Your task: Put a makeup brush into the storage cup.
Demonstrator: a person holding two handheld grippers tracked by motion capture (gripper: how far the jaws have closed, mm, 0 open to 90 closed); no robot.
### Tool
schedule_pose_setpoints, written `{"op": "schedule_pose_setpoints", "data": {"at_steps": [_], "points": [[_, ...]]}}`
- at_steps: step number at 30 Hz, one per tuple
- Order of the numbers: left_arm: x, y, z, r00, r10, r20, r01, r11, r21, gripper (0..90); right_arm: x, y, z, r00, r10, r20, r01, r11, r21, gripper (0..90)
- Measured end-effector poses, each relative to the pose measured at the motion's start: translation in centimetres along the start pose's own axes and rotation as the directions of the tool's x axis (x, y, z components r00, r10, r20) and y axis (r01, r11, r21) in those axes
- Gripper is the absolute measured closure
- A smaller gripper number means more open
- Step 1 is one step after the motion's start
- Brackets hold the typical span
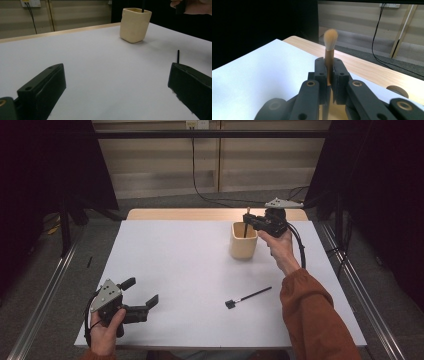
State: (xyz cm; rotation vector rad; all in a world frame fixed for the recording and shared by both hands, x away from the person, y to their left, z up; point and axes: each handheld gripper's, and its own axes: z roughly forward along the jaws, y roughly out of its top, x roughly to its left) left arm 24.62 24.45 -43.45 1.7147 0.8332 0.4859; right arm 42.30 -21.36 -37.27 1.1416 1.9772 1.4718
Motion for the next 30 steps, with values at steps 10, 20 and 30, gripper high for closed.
{"op": "schedule_pose_setpoints", "data": {"at_steps": [10,20,30], "points": [[0.0,0.0,-0.1,1.0,0.003,-0.004,-0.003,1.0,0.003,1.5,-0.2,-1.3,0.1,0.9997,0.023,0.007,-0.023,1.0,-0.002,83.8],[0.1,0.0,-0.1,1.0,0.004,-0.005,-0.004,1.0,0.002,1.5,-0.2,-1.3,0.0,0.9998,0.018,-0.008,-0.018,1.0,-0.005,70.3],[0.1,0.0,-0.1,1.0,0.002,-0.003,-0.002,1.0,0.001,1.5,-0.3,-1.6,-0.4,0.9997,0.025,-0.005,-0.025,0.999,-0.024,27.6]]}}
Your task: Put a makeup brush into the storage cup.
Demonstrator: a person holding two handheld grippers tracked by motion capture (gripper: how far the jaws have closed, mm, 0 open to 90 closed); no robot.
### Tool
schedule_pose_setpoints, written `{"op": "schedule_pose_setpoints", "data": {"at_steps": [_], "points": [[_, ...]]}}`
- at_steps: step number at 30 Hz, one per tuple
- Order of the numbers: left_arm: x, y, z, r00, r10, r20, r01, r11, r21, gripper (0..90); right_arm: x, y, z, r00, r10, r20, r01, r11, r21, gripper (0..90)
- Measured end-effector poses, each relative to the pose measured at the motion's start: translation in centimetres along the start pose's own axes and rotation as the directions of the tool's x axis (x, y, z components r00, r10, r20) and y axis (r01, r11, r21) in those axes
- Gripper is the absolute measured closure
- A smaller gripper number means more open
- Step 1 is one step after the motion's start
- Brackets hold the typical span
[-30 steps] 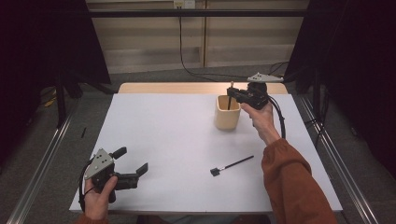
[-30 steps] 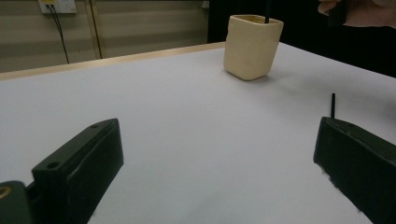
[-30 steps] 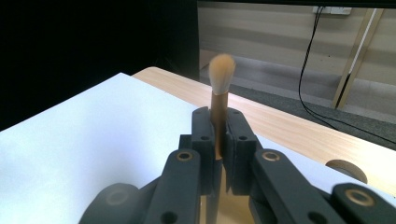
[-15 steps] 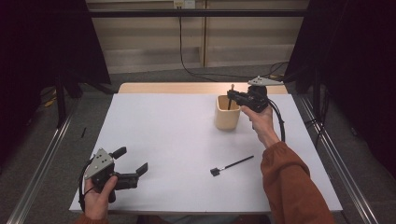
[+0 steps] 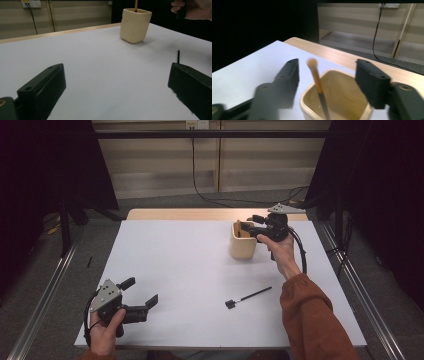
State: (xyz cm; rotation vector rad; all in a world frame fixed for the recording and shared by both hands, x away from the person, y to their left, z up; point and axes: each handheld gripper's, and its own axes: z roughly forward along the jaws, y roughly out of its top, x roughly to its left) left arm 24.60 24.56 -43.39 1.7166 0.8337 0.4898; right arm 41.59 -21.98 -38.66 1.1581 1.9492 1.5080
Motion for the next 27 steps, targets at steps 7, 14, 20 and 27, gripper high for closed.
{"op": "schedule_pose_setpoints", "data": {"at_steps": [7,14,20,27], "points": [[0.1,0.0,0.0,1.0,-0.004,-0.005,0.004,1.0,0.002,1.5,-0.1,-0.3,-0.2,1.0,-0.001,-0.007,0.001,1.0,-0.002,9.5],[0.2,0.0,0.0,0.9999,-0.006,-0.009,0.006,1.0,0.007,1.5,0.0,-0.3,-0.5,1.0,-0.003,-0.009,0.003,1.0,-0.008,2.2],[0.3,0.0,-0.1,0.9998,-0.013,-0.012,0.013,0.9999,0.002,1.5,-0.1,-0.5,-1.2,1.0,-0.004,-0.002,0.004,1.0,-0.013,1.1],[0.2,0.0,0.0,0.9999,-0.013,-0.008,0.013,0.9999,-0.002,1.5,-0.2,-1.1,-2.6,0.9999,0.007,0.008,-0.007,1.0,-0.018,1.7]]}}
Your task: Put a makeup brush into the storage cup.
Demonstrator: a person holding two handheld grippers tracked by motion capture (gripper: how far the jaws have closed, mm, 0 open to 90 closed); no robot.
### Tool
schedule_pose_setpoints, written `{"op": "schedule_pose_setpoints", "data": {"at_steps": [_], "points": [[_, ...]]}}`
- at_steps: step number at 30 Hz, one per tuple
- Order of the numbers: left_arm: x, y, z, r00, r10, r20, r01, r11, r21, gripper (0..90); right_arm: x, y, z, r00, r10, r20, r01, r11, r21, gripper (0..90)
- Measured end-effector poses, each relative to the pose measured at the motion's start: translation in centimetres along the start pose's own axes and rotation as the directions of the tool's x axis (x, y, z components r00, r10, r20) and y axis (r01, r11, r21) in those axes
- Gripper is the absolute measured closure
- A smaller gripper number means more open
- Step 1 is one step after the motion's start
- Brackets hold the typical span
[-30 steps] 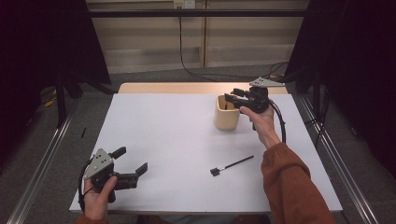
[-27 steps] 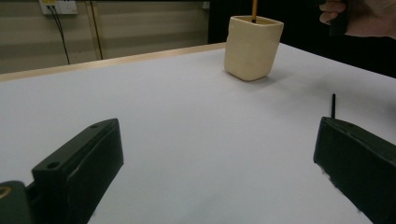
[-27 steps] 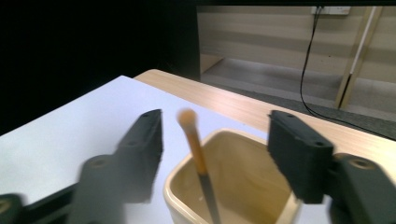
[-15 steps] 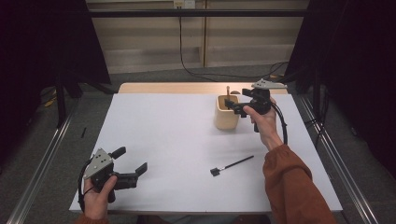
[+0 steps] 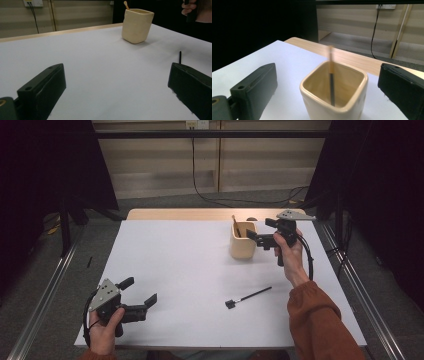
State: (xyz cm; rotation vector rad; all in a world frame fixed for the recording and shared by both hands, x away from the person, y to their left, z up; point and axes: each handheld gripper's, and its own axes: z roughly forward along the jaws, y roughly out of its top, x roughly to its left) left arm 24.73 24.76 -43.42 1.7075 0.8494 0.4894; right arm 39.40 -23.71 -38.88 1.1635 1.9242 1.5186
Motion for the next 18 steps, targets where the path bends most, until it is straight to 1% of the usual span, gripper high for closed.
{"op": "schedule_pose_setpoints", "data": {"at_steps": [5,6,11,16,18], "points": [[0.0,0.1,0.0,1.0,0.002,-0.001,-0.002,1.0,-0.002,1.5,0.1,-0.4,-0.9,1.0,0.004,-0.003,-0.004,1.0,-0.011,1.8],[0.0,0.1,0.0,1.0,0.002,-0.001,-0.002,1.0,-0.002,1.5,0.2,-0.4,-1.1,0.9999,0.01,-0.004,-0.01,1.0,-0.01,2.2],[0.1,0.0,-0.1,1.0,-0.005,-0.004,0.005,1.0,-0.008,1.5,0.5,-0.8,-1.7,1.0,0.005,0.004,-0.005,1.0,-0.002,3.2],[0.1,0.1,-0.1,1.0,-0.001,-0.002,0.001,1.0,-0.005,1.5,1.1,-1.0,-2.6,0.9999,-0.011,-0.006,0.011,1.0,-0.001,3.8],[0.1,0.1,-0.1,1.0,-0.001,-0.001,0.001,1.0,-0.006,1.5,1.5,-1.1,-3.0,0.9996,-0.028,-0.007,0.028,1.0,-0.004,4.2]]}}
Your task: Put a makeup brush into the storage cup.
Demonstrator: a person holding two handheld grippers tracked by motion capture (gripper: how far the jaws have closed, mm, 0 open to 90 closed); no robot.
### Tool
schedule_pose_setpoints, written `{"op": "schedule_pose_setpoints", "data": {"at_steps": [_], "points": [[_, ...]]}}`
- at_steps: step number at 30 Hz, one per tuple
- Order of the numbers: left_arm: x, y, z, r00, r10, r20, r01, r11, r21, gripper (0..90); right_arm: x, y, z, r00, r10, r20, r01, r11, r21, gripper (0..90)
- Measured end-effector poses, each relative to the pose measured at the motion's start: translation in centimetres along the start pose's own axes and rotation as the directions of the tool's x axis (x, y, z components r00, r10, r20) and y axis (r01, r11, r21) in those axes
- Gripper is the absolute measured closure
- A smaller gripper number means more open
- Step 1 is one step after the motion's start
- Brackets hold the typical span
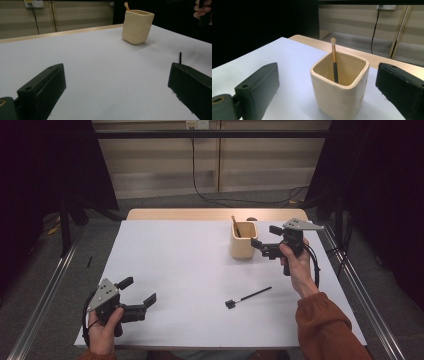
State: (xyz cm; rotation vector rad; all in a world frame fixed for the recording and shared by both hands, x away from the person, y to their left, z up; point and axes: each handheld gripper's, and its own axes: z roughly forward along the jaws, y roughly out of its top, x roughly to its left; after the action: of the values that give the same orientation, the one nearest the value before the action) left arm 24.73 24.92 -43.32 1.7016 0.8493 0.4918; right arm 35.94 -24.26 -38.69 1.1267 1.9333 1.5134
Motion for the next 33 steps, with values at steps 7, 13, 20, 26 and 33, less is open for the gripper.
{"op": "schedule_pose_setpoints", "data": {"at_steps": [7,13,20,26,33], "points": [[0.0,0.0,0.0,1.0,0.003,0.0,-0.003,1.0,0.0,1.5,0.4,-0.5,-1.2,0.9999,0.005,-0.011,-0.005,1.0,-0.005,4.1],[0.0,0.0,-0.2,1.0,-0.003,-0.002,0.003,1.0,-0.007,1.5,0.3,-1.3,-2.3,0.9997,0.021,-0.014,-0.021,1.0,-0.015,3.5],[-0.1,-0.1,-0.3,1.0,-0.001,-0.005,0.001,0.9999,-0.01,1.5,0.6,-1.7,-4.1,0.9995,0.03,-0.008,-0.03,0.999,-0.024,3.5],[0.0,-0.1,-0.4,0.9999,0.005,-0.011,-0.005,1.0,-0.007,1.5,0.8,-2.6,-5.4,0.9994,0.03,0.014,-0.03,0.999,-0.017,3.8],[0.2,-0.4,-0.8,0.9997,-0.008,-0.023,0.008,1.0,-0.004,1.6,1.8,-3.2,-6.9,0.9993,0.023,0.03,-0.023,1.0,0.001,4.4]]}}
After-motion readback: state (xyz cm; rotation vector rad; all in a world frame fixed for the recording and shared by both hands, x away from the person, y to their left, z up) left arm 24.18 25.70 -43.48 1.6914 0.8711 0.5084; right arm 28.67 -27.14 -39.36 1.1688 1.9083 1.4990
